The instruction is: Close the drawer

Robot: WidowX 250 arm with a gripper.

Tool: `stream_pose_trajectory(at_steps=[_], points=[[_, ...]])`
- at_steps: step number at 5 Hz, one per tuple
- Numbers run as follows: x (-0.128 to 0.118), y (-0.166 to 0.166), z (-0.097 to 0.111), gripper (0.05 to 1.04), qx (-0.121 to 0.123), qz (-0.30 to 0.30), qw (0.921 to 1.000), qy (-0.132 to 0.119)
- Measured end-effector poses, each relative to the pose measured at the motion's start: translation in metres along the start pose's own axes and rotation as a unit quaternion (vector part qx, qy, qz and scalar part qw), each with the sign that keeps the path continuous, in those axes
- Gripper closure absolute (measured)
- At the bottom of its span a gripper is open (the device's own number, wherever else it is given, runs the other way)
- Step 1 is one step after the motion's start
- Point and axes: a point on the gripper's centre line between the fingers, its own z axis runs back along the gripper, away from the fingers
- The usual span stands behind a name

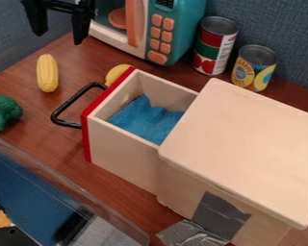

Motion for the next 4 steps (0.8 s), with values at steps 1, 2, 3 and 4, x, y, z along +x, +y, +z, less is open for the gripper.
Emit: stream_pose_trajectory(at_steps=[1, 2, 3, 4], points=[[-0.001, -0.001, -0.009, 0.084, -0.002, -0.006, 0.9999, 0.012], [-0.003, -0.001, -0.02, 0.084, 0.001, -0.073, 0.9973, 0.003], [-0.004, 0.005, -0.019, 0.084, 0.024, -0.148, 0.9886, -0.015], [-0.003, 0.02, -0.026, 0.084, 0.034, -0.233, 0.9714, -0.028]])
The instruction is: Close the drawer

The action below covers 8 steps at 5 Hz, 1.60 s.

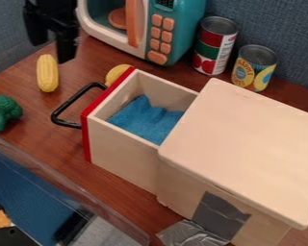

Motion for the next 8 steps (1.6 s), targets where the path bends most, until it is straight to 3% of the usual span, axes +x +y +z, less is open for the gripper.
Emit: stream_pose_trajectory(at_steps=[1, 2, 3, 5, 6, 7, 8], points=[[-0.005, 0.012, 0.001, 0.084, 0.001, -0.127, 0.9918, -0.009], [-0.005, 0.021, -0.002, 0.084, -0.005, -0.252, 0.9675, -0.018], [-0.007, 0.023, -0.01, 0.084, -0.006, -0.369, 0.9296, -0.008], [0.001, -0.001, -0.03, 0.084, 0.01, -0.564, 0.8249, 0.036], [-0.005, -0.016, -0.044, 0.084, 0.015, -0.599, 0.799, 0.05], [-0.009, -0.023, -0.046, 0.084, 0.03, -0.606, 0.7934, 0.054], [-0.016, -0.031, -0.049, 0.084, 0.029, -0.609, 0.7913, 0.045]])
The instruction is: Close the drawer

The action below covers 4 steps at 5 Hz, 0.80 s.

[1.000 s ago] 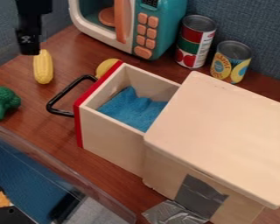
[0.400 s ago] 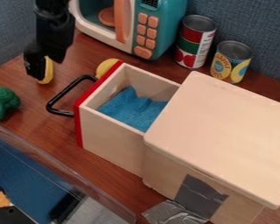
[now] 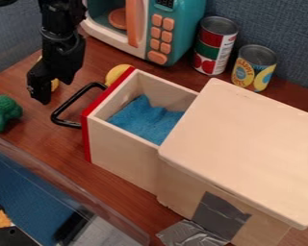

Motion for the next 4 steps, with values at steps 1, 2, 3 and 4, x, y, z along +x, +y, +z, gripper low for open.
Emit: stream_pose_trajectory(at_steps=[1, 2, 3, 4], points=[[0.005, -0.002, 0.006, 0.084, 0.01, 0.003, 0.9998, -0.016], [0.01, -0.005, 0.007, 0.084, 0.009, 0.003, 0.9989, -0.045], [0.016, -0.006, 0.008, 0.084, 0.006, 0.006, 0.9982, -0.059], [0.022, -0.005, 0.008, 0.084, 0.007, 0.008, 0.9976, -0.068]])
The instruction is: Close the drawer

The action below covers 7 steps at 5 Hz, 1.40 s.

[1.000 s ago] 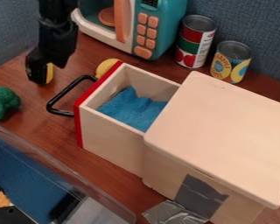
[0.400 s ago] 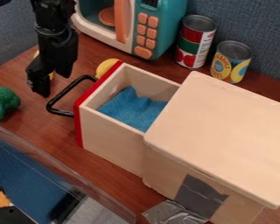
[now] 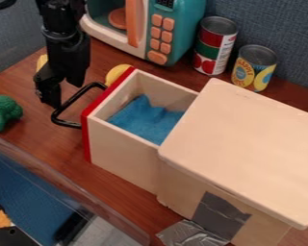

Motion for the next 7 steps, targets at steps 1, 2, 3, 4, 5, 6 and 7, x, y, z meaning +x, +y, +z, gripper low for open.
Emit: stream_pose_trajectory(at_steps=[1, 2, 3, 4, 5, 6, 7], points=[[0.009, -0.001, -0.002, 0.084, -0.003, 0.003, 0.9999, -0.012], [0.017, -0.002, -0.005, 0.084, -0.011, 0.002, 0.9997, -0.023], [0.023, -0.003, -0.009, 0.084, -0.017, 0.001, 0.9993, -0.033], [0.035, -0.005, -0.009, 0.084, -0.024, -0.005, 0.9986, -0.046], [0.045, -0.006, -0.008, 0.084, -0.027, -0.014, 0.9981, -0.053], [0.066, -0.005, -0.006, 0.084, -0.032, -0.024, 0.997, -0.066], [0.09, -0.003, -0.001, 0.084, -0.037, -0.036, 0.9958, -0.075]])
